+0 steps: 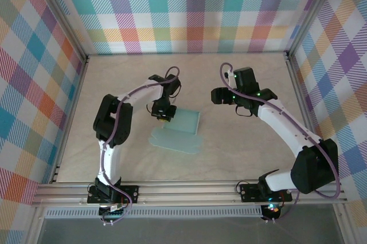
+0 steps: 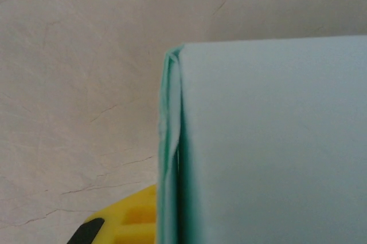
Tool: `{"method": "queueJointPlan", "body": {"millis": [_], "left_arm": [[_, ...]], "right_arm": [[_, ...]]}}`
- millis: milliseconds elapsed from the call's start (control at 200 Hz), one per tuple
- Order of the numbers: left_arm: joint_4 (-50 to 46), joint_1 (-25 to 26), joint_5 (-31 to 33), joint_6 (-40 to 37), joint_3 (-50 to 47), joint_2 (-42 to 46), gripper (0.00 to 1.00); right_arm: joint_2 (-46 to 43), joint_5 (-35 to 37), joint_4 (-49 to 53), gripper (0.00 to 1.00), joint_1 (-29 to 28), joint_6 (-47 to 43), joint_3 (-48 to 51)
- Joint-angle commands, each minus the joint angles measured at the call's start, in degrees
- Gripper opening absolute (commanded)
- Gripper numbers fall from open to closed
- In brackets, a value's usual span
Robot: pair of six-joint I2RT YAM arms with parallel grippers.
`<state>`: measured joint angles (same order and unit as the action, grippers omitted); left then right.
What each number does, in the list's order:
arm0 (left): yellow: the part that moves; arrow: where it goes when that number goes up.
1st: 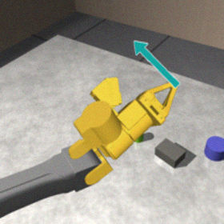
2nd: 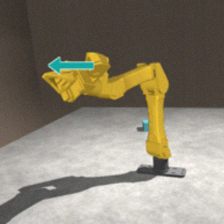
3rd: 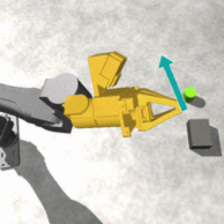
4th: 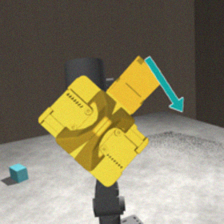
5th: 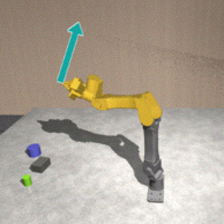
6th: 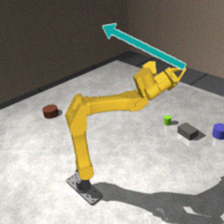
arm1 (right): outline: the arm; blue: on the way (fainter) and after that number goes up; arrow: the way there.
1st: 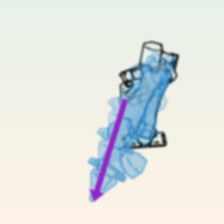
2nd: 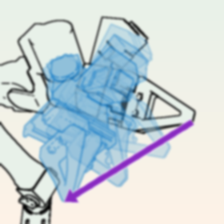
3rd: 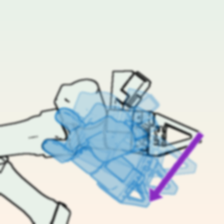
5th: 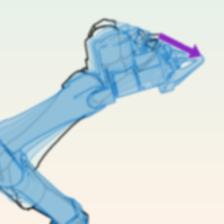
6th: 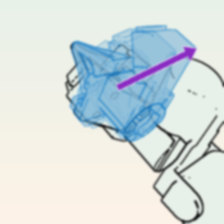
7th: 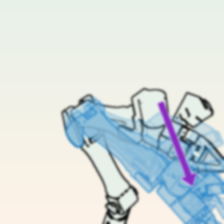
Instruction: Fold the paper box
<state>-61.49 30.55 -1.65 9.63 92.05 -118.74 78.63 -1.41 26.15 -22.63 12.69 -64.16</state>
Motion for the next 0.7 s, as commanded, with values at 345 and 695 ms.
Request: {"method": "queueJointPlan", "body": {"millis": [345, 695], "left_arm": [[-11.9, 0.1, 1.9, -2.2, 10.0, -3.9, 0.31], [-3.0, -0.5, 4.5, 2.3, 7.7, 6.4, 0.78]], "right_arm": [[1.2, -1.7, -1.7, 0.79, 1.1, -0.4, 1.4], [5.6, -7.9, -2.7, 0.81, 1.2, -6.5, -0.4]]}}
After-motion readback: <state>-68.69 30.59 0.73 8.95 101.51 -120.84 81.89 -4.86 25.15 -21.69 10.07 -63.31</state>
